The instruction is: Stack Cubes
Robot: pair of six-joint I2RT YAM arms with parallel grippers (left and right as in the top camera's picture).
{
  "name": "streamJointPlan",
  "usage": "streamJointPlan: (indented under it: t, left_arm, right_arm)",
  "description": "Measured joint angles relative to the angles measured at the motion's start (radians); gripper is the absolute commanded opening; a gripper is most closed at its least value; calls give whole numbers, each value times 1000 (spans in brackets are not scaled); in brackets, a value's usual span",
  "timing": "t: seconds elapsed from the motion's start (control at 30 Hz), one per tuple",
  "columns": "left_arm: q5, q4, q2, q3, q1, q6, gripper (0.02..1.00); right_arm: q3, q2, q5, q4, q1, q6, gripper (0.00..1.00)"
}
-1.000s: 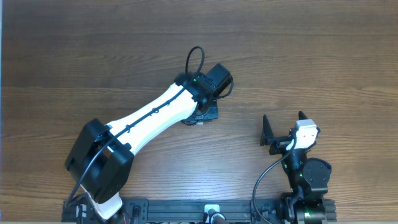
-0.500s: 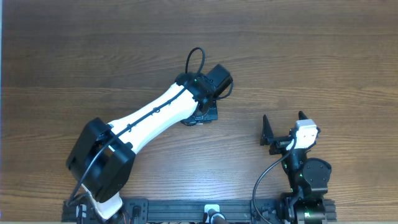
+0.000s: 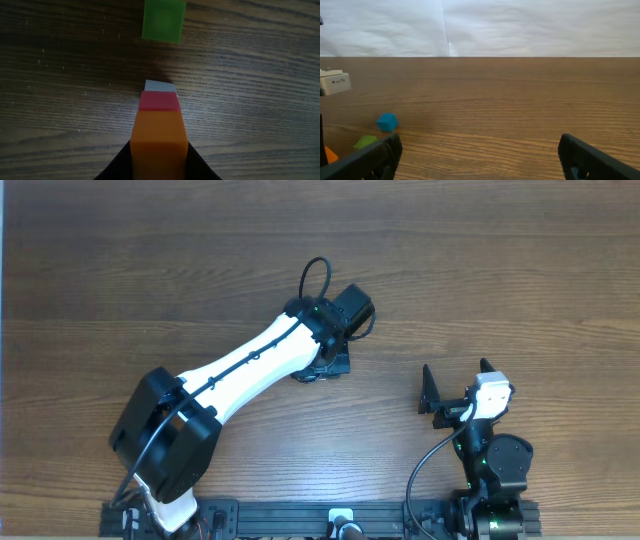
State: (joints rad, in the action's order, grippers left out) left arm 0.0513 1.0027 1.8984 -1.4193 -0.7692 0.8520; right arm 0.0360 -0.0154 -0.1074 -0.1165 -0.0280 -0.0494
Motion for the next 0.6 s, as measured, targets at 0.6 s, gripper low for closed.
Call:
streamJointPlan:
  t: [0.6]
  left_arm:
    - [0, -8, 9, 0, 0, 0, 152]
  right_arm:
    - [0, 0, 0, 0, 0, 0, 993]
